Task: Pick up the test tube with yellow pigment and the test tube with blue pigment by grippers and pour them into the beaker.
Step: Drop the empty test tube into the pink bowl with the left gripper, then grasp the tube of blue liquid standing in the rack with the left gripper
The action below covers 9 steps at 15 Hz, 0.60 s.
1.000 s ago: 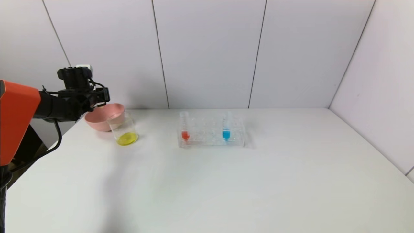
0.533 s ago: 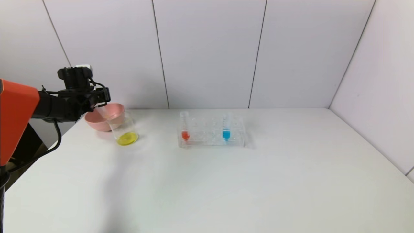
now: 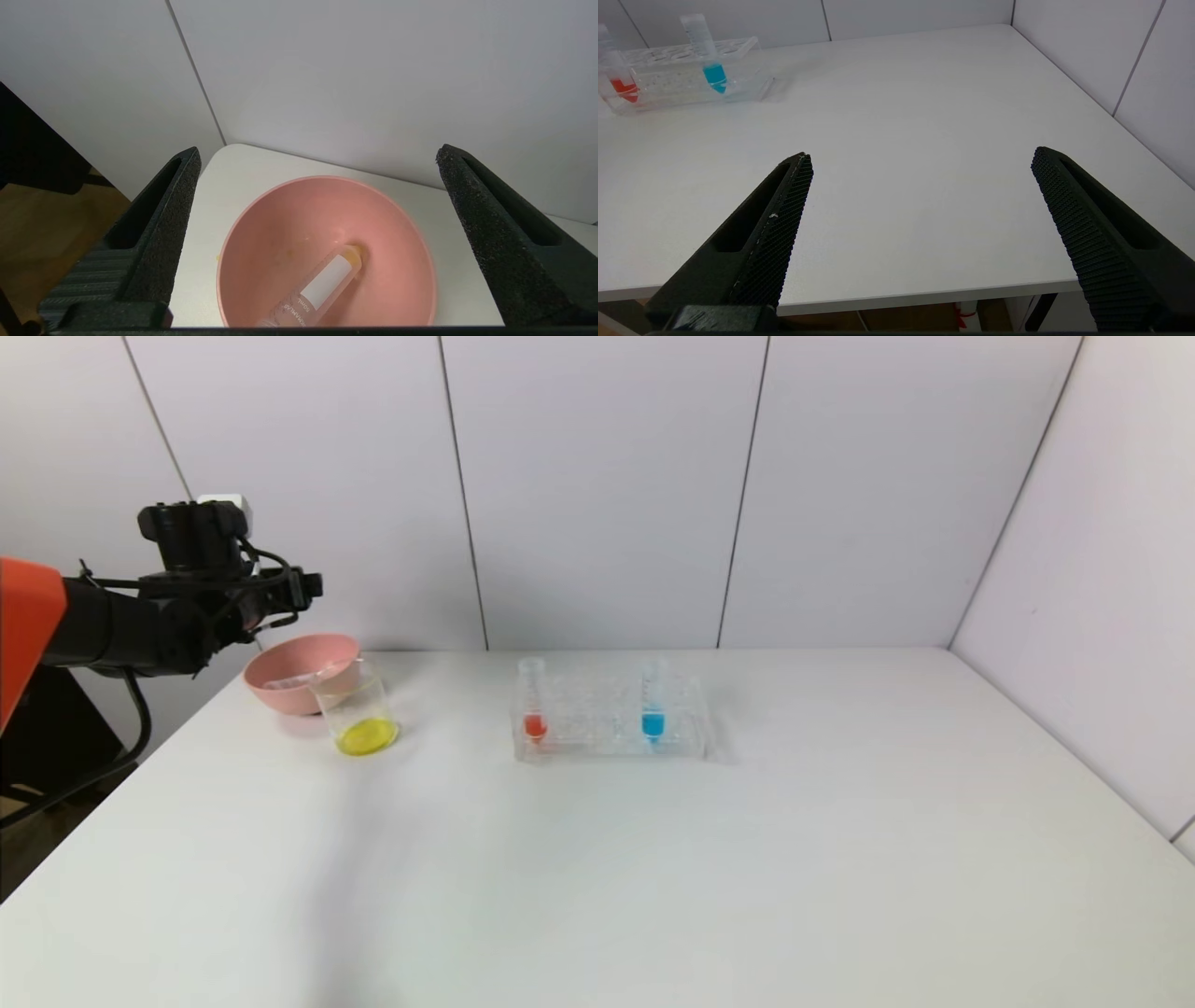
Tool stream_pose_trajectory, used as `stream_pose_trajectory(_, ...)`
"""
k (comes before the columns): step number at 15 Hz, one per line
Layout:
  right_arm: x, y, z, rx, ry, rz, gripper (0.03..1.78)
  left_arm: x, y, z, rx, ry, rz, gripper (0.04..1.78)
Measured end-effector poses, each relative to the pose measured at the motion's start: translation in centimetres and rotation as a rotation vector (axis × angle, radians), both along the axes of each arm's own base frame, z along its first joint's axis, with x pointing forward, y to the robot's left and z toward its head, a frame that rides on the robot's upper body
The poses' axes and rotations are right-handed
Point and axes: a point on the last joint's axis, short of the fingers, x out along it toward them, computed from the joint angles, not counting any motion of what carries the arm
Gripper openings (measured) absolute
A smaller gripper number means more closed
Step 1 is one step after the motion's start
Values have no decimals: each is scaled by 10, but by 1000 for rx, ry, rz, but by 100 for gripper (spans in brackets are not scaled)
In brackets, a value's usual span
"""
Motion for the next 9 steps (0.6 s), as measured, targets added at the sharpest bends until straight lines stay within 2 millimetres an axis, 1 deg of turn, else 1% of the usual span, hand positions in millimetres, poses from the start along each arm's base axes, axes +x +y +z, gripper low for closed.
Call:
stream_pose_trajectory(2,0,0,0,0,0,0,171,-16,-5,19,7,-27,10,177)
stream_pose_trajectory(4,0,0,0,0,0,0,171,-40,-12,34,15,-35,50,176)
stream_pose_trajectory(6,0,0,0,0,0,0,171,-65,-19,45,26,-32,102,176)
stream_pose_trajectory(9,0,0,0,0,0,0,171,-97,-28,54,19,-44,83,176)
